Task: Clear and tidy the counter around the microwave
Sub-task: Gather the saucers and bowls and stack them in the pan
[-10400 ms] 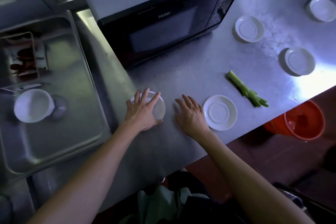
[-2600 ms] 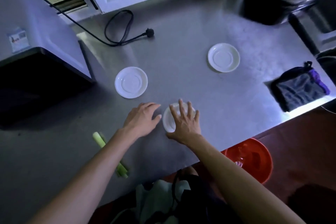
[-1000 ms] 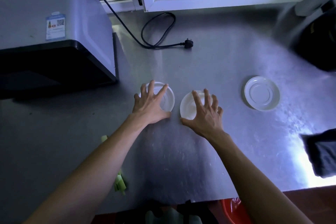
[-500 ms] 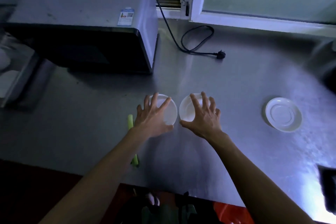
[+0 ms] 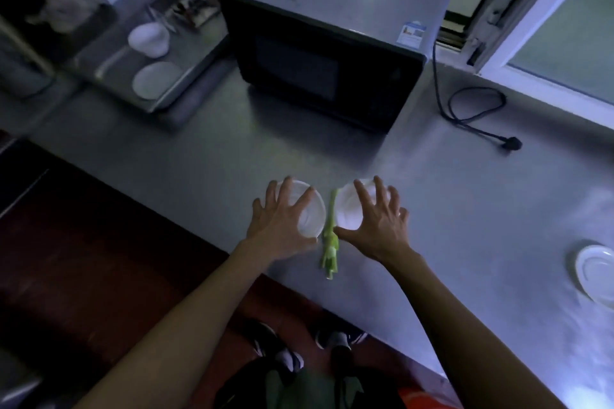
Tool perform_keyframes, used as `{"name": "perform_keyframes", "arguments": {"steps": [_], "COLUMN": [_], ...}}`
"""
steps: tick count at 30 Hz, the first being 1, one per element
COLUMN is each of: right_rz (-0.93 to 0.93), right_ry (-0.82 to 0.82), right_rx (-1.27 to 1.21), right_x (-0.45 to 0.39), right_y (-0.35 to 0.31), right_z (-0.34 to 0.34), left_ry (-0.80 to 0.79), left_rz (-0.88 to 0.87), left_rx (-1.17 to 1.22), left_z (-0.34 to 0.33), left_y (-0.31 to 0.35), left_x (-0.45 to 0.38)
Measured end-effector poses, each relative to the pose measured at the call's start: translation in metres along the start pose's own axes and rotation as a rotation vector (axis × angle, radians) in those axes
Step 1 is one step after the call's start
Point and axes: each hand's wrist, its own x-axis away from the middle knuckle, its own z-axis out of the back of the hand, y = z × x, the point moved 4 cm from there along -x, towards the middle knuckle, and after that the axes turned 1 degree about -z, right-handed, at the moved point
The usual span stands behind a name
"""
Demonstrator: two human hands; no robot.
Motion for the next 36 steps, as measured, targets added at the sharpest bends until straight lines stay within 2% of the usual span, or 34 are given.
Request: {"name": "perform_keyframes", "arguments": {"steps": [11,21,27,36], "right_rz": [0.241,0.489,0.554,0.496], "right_ry": [-0.025,-0.044,-0.067,-0.072], "right_rx": [0.067,0.145,0.158,0.098], "right_x": [0.004,-0.009,-0.04,-0.131], "right_y": [-0.192,-0.332,-0.387,-0.436], "right_z": [-0.023,-0.038,-0.05,-0.048], "left_ry": [0.057,0.161,0.17,0.116], "left_rz": [0.27,0.511,0.568,0.525], "left_rx": [0.066,0.154,0.179,0.133], "left_z": [0.028,0.043,0.051,0.093], "left_y": [-0.171,-0.276,-0.328,-0.405], "left_x": [0.112,0.187,0.183,0.106]}}
